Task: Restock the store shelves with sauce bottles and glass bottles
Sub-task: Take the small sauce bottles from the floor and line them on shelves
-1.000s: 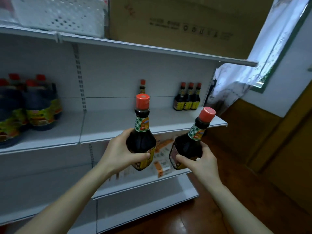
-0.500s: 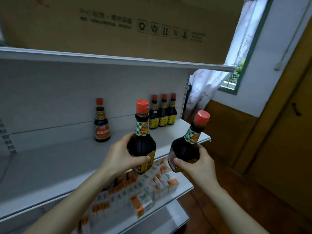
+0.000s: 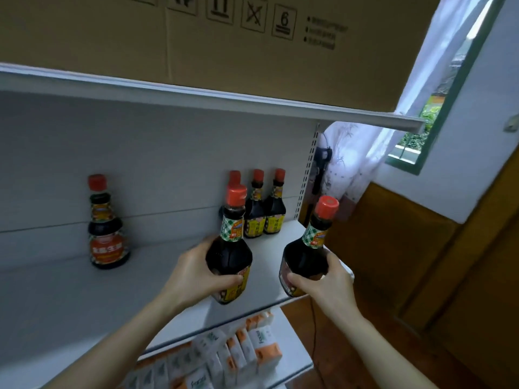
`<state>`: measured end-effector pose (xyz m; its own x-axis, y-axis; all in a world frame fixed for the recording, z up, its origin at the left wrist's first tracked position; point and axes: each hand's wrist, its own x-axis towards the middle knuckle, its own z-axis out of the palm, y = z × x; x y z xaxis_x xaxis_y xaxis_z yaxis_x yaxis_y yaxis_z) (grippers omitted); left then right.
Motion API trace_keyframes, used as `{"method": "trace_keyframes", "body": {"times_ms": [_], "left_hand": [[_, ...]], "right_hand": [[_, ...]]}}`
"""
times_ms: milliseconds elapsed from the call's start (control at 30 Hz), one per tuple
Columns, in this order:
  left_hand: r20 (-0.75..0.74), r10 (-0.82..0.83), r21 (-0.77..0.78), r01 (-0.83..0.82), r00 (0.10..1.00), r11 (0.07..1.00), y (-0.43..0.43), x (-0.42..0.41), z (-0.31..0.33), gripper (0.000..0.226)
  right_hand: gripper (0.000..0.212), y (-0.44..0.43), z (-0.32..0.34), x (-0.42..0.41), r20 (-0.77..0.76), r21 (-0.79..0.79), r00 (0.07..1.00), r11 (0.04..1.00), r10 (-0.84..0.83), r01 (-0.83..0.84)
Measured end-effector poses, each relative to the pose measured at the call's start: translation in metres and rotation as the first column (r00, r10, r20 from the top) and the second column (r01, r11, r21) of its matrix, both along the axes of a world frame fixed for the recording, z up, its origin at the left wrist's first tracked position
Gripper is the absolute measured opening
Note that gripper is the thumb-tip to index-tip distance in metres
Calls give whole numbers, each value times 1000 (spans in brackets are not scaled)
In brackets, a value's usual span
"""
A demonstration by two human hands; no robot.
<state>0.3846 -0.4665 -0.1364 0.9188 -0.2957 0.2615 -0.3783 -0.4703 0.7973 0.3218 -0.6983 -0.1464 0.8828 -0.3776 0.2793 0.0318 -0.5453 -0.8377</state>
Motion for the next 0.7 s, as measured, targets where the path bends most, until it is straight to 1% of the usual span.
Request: {"method": "trace_keyframes", "body": {"times_ms": [67,167,267,367,433,533,600,700], "left_hand": [[-25,38,-18,-38,999,999,-22,13,-5,74],[-60,127,-29,-129,990,991,-49,31,-14,82],[-92,195,-16,-197,977,980,-69,39,-24,78],[-139,239,-8,-243,961,970,-83,46,-31,74],[-167,240,-6,-244,956,970,-90,49,-33,76],[-213,230,-27,-241,950,970,-98,56,-35,78],[-235,219,-26,-232,947,972,-103,61,-39,74],[-219,223,-10,-231,950,973,-108,69,-46,66]], "right_hand": [[65,-25,-2,24,-34,-12,998,999,45,-45],[66,-56,-7,55,-76,13,989,992,123,-123],[65,-77,-16,84,-100,13,981,986,166,-165],[58,-87,-27,103,-129,61,972,980,197,-190],[53,-89,-34,113,-121,99,970,974,213,-202],[51,-92,-44,125,-111,123,967,969,230,-216],[51,-94,-49,132,-118,132,962,964,246,-230],[51,-98,-56,142,-117,159,959,958,259,-239]]}}
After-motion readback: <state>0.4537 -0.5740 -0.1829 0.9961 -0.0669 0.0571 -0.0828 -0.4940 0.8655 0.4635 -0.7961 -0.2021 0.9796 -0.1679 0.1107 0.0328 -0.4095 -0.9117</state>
